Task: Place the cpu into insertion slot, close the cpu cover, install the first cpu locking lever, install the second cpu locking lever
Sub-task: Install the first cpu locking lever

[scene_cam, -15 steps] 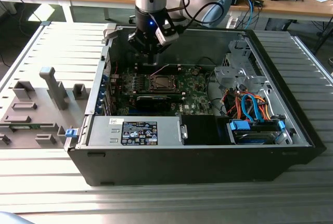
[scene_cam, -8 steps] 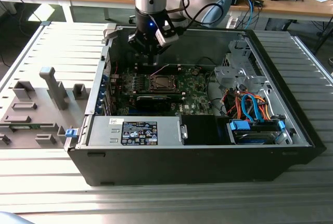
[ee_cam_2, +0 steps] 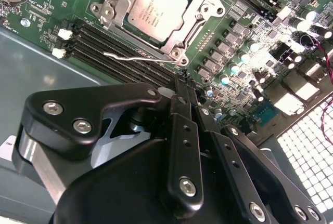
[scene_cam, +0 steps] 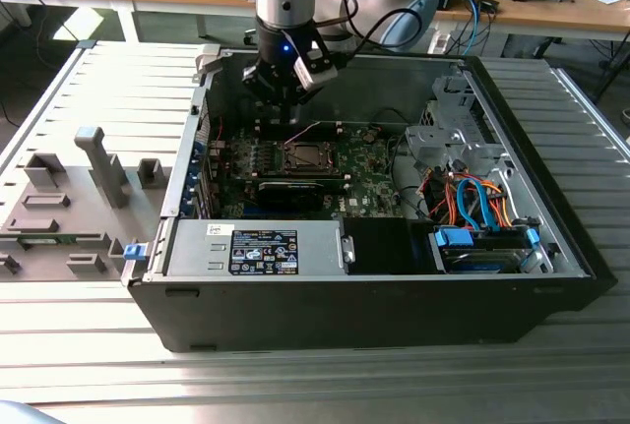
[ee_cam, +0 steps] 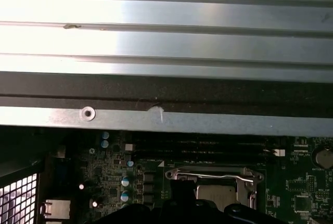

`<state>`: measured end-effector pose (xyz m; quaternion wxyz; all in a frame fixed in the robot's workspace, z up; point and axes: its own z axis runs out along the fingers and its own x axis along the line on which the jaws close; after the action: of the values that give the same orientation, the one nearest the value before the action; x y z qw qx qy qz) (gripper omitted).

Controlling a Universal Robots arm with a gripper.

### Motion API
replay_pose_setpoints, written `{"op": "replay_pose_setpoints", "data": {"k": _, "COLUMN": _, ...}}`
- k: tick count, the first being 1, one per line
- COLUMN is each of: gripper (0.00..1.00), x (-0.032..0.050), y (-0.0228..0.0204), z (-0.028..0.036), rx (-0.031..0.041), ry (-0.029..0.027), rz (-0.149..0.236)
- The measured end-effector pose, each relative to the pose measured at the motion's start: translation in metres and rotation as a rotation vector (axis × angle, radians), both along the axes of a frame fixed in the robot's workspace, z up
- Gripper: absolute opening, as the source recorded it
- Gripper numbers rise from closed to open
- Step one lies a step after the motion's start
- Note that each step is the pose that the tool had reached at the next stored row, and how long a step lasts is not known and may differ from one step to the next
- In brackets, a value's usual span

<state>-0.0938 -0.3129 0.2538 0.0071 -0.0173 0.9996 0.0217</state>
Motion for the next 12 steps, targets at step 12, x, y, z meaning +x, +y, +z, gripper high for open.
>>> {"op": "replay_pose_setpoints", "data": {"k": 12, "gripper": 0.11, "x": 0.0, "y": 0.0, "z": -0.004, "rx": 0.0, "ry": 0.0, "rz": 0.0}}
